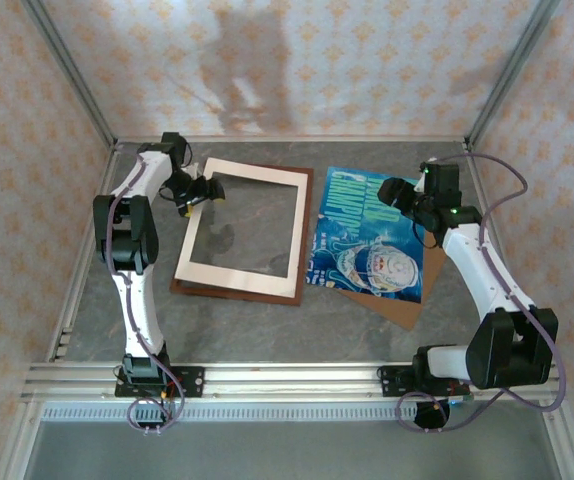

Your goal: Put the photo into the frame

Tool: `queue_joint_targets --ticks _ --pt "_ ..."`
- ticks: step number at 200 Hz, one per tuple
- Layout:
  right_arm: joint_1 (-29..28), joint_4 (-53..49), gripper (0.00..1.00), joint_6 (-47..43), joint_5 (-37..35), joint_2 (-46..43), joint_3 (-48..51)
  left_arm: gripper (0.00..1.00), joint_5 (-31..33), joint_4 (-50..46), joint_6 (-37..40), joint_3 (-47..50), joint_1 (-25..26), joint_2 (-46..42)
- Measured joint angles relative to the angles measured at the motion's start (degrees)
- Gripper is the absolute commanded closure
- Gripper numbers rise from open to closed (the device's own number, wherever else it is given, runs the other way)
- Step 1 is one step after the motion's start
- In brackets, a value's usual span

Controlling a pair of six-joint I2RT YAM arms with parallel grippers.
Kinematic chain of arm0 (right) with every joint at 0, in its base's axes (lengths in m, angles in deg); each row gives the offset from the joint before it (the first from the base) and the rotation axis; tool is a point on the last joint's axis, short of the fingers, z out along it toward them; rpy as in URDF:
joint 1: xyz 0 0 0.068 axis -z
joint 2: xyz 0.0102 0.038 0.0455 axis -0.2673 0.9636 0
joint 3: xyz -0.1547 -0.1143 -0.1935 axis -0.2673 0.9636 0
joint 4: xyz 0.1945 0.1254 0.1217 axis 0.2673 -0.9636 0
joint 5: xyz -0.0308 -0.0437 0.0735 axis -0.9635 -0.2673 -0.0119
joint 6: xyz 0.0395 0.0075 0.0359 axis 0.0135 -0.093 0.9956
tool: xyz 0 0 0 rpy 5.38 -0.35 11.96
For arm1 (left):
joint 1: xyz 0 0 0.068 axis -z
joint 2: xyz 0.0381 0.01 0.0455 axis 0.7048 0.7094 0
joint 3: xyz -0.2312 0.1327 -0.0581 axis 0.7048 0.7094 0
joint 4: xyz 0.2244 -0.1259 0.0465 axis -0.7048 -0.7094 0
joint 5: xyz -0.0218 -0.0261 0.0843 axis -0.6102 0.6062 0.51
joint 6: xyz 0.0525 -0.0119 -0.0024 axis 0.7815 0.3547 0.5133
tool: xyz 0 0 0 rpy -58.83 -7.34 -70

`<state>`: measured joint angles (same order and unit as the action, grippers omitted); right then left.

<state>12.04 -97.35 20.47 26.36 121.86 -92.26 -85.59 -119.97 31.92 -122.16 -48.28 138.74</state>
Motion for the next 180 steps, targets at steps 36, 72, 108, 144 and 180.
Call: queue_joint_targets --ticks 36,72,108,144,180 --pt "-0.2 0.0 0.20 0.0 0.0 0.1 0.0 0.11 4.3 -0.4 0.2 -1.5 0.0 -0.1" --pt "-0.2 -0.1 0.18 0.0 -0.3 1.2 0.0 0.13 10.4 -0.2 0.0 -0.6 0.2 -2.8" --pt "-0.2 -1.0 0.12 0.0 -4.6 4.0 -0.1 0.14 15.4 4.2 -3.2 6.5 6.0 -13.8" --pt "0.1 -3.7 0.06 -1.2 -12.8 11.6 -2.8 0.15 16.8 13.0 -7.9 10.4 22.9 -20.2" --pt "4.2 -6.0 0.06 -2.2 -15.1 20.9 -7.6 0.16 17.2 19.6 -10.5 9.3 36.2 -14.8"
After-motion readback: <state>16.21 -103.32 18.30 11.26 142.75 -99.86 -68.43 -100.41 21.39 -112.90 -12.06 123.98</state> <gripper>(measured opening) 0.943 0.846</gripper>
